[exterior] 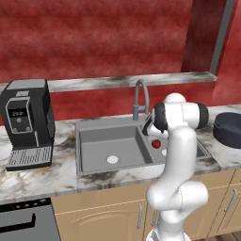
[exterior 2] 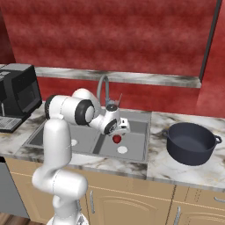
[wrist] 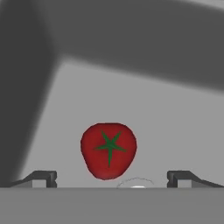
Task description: Dump the tomato from the pot into the sink. Then turn on the water and wash the tomato. Then turn off the water and put the tomato back in the pot.
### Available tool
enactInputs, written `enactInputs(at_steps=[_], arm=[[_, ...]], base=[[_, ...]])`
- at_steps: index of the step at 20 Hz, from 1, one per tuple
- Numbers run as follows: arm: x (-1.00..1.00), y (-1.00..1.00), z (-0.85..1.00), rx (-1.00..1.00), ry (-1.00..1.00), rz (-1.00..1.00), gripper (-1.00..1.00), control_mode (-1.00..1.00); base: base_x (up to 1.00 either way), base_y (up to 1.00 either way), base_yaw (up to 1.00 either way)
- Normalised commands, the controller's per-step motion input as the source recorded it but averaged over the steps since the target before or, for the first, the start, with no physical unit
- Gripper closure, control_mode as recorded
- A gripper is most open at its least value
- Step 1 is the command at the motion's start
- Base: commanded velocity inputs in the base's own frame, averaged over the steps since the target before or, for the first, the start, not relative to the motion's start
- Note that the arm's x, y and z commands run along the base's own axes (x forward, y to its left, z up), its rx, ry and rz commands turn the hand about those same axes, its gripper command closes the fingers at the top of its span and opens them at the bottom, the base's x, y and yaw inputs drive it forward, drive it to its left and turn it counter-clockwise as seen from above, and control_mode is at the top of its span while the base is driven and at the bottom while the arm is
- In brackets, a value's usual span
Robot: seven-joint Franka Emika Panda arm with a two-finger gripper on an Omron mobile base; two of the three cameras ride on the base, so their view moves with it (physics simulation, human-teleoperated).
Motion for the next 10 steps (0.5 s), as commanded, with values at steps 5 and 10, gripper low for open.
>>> enactInputs(at_steps=[5,10], arm=[[0.13,0.00,-0.08,0.00,0.01,-0.01,-1.00,-1.00],[0.06,0.00,-0.19,0.00,0.03,-0.01,-1.00,-1.00]], base=[[0.00,0.00,0.00],[0.00,0.00,0.00]])
